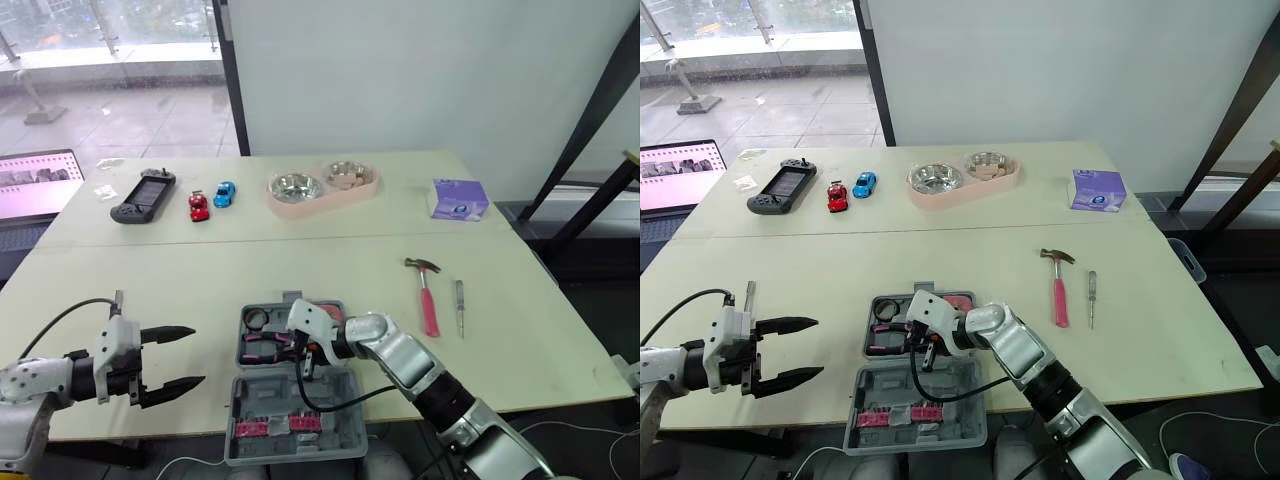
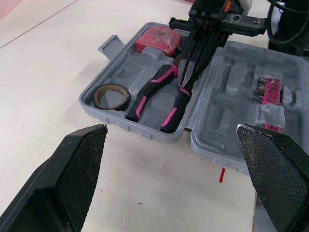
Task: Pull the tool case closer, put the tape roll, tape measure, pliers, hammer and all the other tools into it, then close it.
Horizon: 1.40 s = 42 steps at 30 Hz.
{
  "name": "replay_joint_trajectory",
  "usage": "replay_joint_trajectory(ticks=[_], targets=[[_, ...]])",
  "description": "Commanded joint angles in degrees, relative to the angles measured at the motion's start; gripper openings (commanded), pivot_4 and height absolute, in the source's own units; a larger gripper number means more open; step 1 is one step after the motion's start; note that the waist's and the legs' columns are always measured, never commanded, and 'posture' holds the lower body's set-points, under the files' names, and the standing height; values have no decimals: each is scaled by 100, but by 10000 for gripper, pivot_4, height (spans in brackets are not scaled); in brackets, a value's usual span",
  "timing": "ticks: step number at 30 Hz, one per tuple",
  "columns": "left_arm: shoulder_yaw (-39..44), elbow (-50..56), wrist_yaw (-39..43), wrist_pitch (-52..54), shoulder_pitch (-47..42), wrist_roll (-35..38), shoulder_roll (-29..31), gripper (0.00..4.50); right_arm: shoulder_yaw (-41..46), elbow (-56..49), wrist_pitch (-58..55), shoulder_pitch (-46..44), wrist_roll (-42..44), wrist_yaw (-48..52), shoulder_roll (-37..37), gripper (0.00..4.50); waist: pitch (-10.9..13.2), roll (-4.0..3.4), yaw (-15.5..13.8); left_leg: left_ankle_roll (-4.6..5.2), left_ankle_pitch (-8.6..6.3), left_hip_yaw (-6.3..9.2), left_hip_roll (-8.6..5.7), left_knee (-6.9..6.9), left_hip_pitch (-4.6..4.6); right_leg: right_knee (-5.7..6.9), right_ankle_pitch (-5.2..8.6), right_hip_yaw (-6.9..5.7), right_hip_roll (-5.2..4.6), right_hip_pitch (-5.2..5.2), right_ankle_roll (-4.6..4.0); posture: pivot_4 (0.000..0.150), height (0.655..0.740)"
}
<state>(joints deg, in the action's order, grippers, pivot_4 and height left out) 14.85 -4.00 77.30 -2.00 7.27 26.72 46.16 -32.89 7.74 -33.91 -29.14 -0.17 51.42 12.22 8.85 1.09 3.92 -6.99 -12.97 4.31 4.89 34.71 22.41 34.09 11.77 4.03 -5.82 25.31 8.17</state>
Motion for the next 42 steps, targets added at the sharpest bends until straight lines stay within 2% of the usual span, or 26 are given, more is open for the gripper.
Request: replay_joint_trajectory(ticks=[1,6,10,11,12,13,16,20,23,27,35,42], targets=[[83,159,-12,-7,8,18,99,45000,-370,247,-466,280,-224,93,271,581,0,0,0,-1,0,0,0,-2,0,-2,0,0,0,0,0,1500,7387],[-24,250,-109,54,13,-124,103,45000,435,-241,522,227,319,39,23,581,3,13,-6,0,0,0,0,-25,9,-4,1,-1,0,-8,0,1500,7387],[-114,363,-157,65,48,-203,75,45000,1206,-1034,602,152,877,212,240,581,66,31,-2,1,2,-1,0,-35,16,0,0,0,1,6,0,1500,7387],[-160,395,-172,123,60,-215,72,41085,1352,-1284,533,177,1048,351,399,0,69,31,-2,2,2,-1,0,-36,19,1,0,0,1,8,0,1500,7387],[-187,424,-187,165,79,-222,72,39936,1440,-1471,467,207,1171,445,515,0,69,32,-4,2,2,-1,0,-39,18,0,1,-1,1,9,0,1500,7387],[-221,445,-183,207,94,-214,65,36879,1559,-1690,280,258,1349,581,712,0,69,33,-4,2,2,-1,0,-43,18,-1,1,0,1,9,1,1500,7387],[-423,415,-120,182,179,-383,114,22142,1864,-2237,-303,503,1802,1236,1747,0,72,36,-27,2,2,-1,0,-51,19,-2,7,-1,1,8,-6,1500,7387],[-618,299,-166,73,182,-593,113,1609,1804,-2380,-494,779,1833,1787,2964,0,98,52,-98,3,-1,-2,-2,-52,22,-7,18,0,0,12,-18,1500,7387],[-847,301,-330,0,177,-893,74,669,1684,-2350,-583,856,1685,1860,3440,0,109,51,-79,3,-1,-3,-1,-51,18,-5,23,0,1,17,-10,1500,7387],[-1183,287,-658,1,105,-1283,-30,669,1115,-2397,-561,787,1063,1693,3753,0,124,70,-66,2,-1,-5,-2,-43,15,-7,21,2,0,16,-12,1500,7387],[-1653,257,-1386,176,-107,-1887,-198,669,287,-2321,-833,567,118,658,3034,0,126,74,-120,3,0,-6,-2,-47,17,-1,13,1,1,17,-22,1500,7387],[-1991,446,-1779,340,-389,-2177,-421,669,-88,-2503,-1183,453,-35,623,2781,0,128,68,-192,3,1,-5,-3,-39,11,0,15,2,1,6,-18,1500,7387]])
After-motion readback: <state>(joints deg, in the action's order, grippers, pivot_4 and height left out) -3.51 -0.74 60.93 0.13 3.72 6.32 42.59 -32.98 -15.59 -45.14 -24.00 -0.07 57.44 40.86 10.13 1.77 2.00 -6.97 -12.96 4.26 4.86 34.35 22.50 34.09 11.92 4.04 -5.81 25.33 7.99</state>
